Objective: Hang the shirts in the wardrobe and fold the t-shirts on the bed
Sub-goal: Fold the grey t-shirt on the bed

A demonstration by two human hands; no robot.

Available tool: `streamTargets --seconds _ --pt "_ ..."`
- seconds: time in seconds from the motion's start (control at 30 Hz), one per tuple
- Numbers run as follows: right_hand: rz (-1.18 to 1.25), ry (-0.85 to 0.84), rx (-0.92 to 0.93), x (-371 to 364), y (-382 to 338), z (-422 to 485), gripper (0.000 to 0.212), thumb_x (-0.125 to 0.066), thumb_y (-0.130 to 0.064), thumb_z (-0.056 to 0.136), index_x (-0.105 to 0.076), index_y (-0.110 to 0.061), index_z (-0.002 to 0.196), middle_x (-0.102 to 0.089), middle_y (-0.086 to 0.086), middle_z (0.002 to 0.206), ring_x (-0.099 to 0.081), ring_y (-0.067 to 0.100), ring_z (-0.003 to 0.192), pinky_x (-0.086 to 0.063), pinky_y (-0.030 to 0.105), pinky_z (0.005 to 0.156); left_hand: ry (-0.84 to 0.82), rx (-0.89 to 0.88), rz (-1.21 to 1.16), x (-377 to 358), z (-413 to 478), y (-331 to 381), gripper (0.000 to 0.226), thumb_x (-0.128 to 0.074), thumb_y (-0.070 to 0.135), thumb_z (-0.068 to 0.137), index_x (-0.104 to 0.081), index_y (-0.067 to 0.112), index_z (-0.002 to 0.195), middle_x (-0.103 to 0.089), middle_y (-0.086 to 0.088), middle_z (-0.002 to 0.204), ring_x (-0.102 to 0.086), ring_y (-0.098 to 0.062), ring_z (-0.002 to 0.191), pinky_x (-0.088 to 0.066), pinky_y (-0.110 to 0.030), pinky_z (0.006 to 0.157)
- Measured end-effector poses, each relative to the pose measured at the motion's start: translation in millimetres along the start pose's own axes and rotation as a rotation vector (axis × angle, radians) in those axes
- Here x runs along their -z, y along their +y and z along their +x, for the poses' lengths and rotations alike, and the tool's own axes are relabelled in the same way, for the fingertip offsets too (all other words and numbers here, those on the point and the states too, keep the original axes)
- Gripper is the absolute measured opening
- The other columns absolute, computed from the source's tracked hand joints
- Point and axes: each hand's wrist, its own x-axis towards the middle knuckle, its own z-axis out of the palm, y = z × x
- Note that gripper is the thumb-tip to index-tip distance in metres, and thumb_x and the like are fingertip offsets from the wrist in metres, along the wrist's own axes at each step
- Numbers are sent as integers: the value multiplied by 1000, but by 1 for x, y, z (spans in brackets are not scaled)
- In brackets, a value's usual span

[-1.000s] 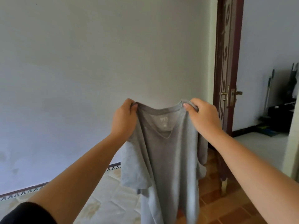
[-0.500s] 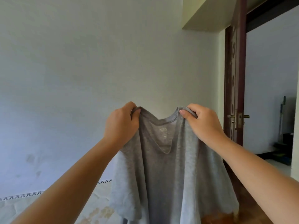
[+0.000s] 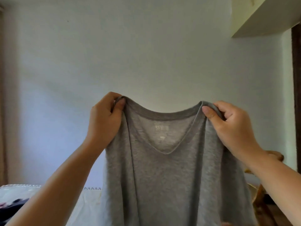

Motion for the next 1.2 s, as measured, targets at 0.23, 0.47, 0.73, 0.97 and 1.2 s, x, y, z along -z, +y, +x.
streamTargets --seconds 0.23,0.47,0.73,0.97,1.2 --pt "-47 -320 -272 -78 62 -53 48 -65 -17 86 -31 -17 52 -27 -5 49 -32 9 45 -27 20 49 -526 418 28 7 -26 -115 19 -62 23 90 -66 23 71 -63 0 61 -53 -15 60 -41 -28 62" --pt "-131 -701 -541 -163 135 -165 46 -58 -24 92 -31 -16 57 -30 -1 53 -29 12 50 -29 19 49 -985 679 358 -32 -151 -241 9 -59 28 92 -58 22 86 -60 0 81 -56 -17 81 -38 -24 66" --pt "-270 -908 -769 -242 222 -255 39 -52 -17 96 -34 -19 61 -37 -5 60 -35 6 56 -22 22 50 -1312 740 508 -86 -240 -363 35 -62 37 88 -43 16 67 -45 2 70 -45 -18 75 -30 -26 57" --pt "-387 -1095 -957 -279 277 -331 30 -46 -18 97 -39 -18 68 -48 0 74 -49 18 71 -33 25 55 -1424 829 556 -135 -321 -436 16 -46 23 97 -54 10 92 -58 -13 102 -55 -29 101 -39 -29 78" --pt "-496 -1338 -985 -308 318 -409 14 -37 -14 97 -41 -15 84 -56 11 112 -53 29 100 -34 28 72 -1324 1050 565 -149 -428 -484 26 -43 31 98 -62 13 103 -55 -12 116 -49 -31 112 -38 -34 92"
